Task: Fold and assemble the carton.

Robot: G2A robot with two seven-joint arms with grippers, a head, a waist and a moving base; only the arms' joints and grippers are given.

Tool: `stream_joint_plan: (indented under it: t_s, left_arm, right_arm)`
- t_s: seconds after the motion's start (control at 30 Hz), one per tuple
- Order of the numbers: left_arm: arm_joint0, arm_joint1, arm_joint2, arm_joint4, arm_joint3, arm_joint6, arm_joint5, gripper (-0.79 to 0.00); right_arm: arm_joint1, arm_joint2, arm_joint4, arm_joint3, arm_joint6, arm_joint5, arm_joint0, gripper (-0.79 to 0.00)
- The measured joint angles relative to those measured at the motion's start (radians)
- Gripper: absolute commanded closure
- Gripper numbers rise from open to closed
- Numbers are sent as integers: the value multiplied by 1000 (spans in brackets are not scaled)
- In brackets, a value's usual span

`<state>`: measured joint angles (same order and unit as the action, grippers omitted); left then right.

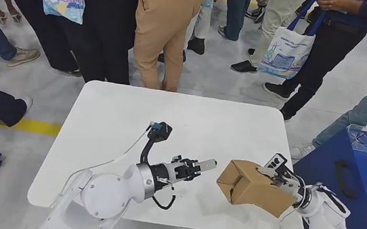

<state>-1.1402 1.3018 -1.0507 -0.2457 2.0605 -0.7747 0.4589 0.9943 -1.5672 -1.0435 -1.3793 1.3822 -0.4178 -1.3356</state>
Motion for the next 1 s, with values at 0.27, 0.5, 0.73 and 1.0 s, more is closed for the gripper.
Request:
stream_joint_plan:
  t_s: [0.27, 0.5, 0.73, 1.0]
  left_arm:
    - [0, 0, 0, 0, 0, 0, 0, -785]
    - [0, 0, 0, 0, 0, 0, 0, -785]
    - [0, 0, 0, 0, 0, 0, 0, -785]
    - [0, 0, 0, 0, 0, 0, 0, -785]
  right_arm:
    - [-6, -32, -45, -93, -262, -220, 27, 0]
    - [3, -78, -243, -187, -973, -591, 58, 0]
    - [25, -27, -774, -228, -1864, -545, 104, 0]
    - [5, 110, -1500, -357, -2743, -17, 260, 0]
